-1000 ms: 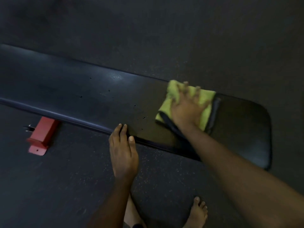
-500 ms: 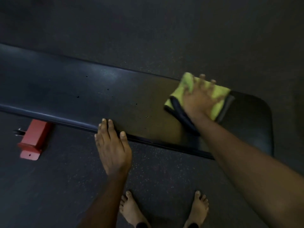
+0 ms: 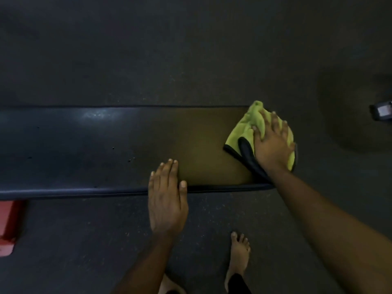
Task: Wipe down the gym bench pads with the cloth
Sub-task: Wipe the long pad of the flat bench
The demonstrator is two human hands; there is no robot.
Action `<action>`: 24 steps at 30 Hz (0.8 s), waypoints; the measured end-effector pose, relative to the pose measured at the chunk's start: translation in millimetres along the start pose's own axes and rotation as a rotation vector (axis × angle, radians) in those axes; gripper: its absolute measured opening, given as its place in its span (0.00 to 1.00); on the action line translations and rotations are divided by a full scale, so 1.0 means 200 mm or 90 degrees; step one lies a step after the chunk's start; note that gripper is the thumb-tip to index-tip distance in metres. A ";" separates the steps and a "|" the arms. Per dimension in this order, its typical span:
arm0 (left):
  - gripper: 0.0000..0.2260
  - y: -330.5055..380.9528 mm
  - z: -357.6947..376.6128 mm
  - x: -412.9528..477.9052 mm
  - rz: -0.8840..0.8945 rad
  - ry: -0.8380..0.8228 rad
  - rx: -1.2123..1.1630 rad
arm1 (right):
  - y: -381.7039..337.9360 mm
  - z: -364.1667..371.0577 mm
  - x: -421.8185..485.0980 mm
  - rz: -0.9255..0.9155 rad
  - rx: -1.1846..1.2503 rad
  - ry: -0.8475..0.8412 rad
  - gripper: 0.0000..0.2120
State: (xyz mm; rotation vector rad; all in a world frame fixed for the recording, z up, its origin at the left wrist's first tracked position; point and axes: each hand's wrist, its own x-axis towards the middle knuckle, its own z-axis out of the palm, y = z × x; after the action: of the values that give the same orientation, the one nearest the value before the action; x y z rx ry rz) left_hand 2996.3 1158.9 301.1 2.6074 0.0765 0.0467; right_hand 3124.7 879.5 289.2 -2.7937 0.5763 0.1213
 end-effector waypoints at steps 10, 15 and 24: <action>0.23 0.02 0.09 -0.04 0.000 -0.046 0.132 | -0.01 0.10 -0.39 0.056 -0.019 0.049 0.26; 0.22 0.03 0.11 -0.04 -0.010 -0.016 0.121 | -0.10 0.02 0.11 0.067 0.010 -0.008 0.26; 0.22 -0.03 0.01 -0.06 -0.101 0.099 0.010 | -0.45 0.17 -0.52 -0.418 -0.128 -0.078 0.30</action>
State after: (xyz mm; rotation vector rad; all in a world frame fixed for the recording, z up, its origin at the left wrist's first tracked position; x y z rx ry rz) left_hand 2984.7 1162.8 295.8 2.5999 0.3405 0.1921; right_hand 3063.9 1008.3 293.8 -2.9760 -0.4130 0.2150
